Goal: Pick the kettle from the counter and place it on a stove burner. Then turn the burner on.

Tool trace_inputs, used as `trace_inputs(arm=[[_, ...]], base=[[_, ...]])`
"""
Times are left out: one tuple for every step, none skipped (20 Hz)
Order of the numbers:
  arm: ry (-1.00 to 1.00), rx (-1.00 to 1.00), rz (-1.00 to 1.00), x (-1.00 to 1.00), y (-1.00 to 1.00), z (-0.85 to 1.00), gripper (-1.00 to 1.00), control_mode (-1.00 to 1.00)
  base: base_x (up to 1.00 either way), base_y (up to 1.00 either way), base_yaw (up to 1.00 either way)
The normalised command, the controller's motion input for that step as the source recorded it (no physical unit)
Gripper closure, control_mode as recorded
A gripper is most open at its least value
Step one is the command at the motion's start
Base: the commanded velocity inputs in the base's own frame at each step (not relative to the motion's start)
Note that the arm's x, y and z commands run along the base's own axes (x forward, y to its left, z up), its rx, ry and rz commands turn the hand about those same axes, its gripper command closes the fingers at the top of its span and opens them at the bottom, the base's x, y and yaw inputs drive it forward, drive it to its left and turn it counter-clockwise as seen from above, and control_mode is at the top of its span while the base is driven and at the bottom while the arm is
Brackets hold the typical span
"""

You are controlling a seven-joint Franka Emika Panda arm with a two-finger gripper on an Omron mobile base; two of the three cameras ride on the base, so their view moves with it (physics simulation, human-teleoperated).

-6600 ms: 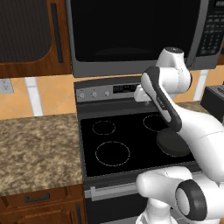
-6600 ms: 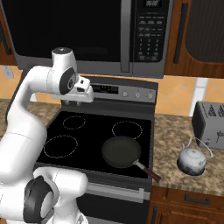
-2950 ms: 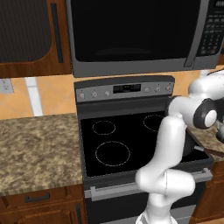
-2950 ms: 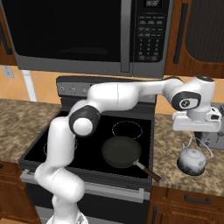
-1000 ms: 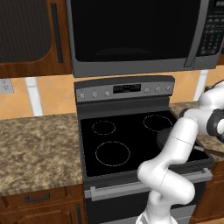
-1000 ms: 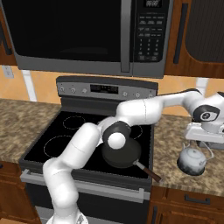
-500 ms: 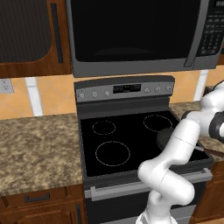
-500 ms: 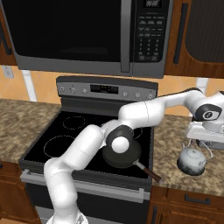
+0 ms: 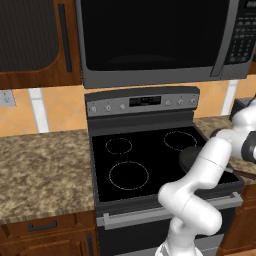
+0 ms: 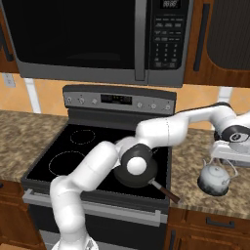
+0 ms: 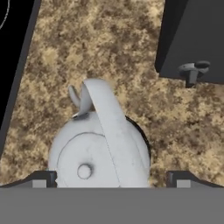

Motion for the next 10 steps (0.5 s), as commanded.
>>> trace_inputs(arm=[[-0.02, 0.0, 0.0, 0.03, 0.0, -0.36, -1.0, -1.0], [0.0, 0.0, 0.0, 0.0, 0.0, -0.39, -1.0, -1.0], [0.0, 0.0, 0.0, 0.0, 0.0, -0.41, -1.0, -1.0], [0.0, 0.0, 0.0, 0.0, 0.0, -0.41, -1.0, -1.0], [0.0, 0.0, 0.0, 0.0, 0.0, -0.44, -1.0, -1.0], [0.0, 0.0, 0.0, 0.0, 0.0, -0.43, -1.0, -1.0], [0.0, 0.0, 0.0, 0.0, 0.0, -0.39, -1.0, -1.0], [0.0, 0.0, 0.0, 0.0, 0.0, -0.21, -1.0, -1.0], [0.0, 0.0, 0.0, 0.0, 0.0, -0.01, -1.0, -1.0], [0.0, 0.0, 0.0, 0.0, 0.0, 0.0, -1.0, -1.0]], base=[[0.0, 0.0, 0.0], [0.0, 0.0, 0.0], [0.0, 0.0, 0.0], [0.0, 0.0, 0.0], [0.0, 0.0, 0.0], [0.0, 0.0, 0.0], [0.0, 0.0, 0.0], [0.0, 0.0, 0.0], [0.0, 0.0, 0.0], [0.0, 0.0, 0.0]])
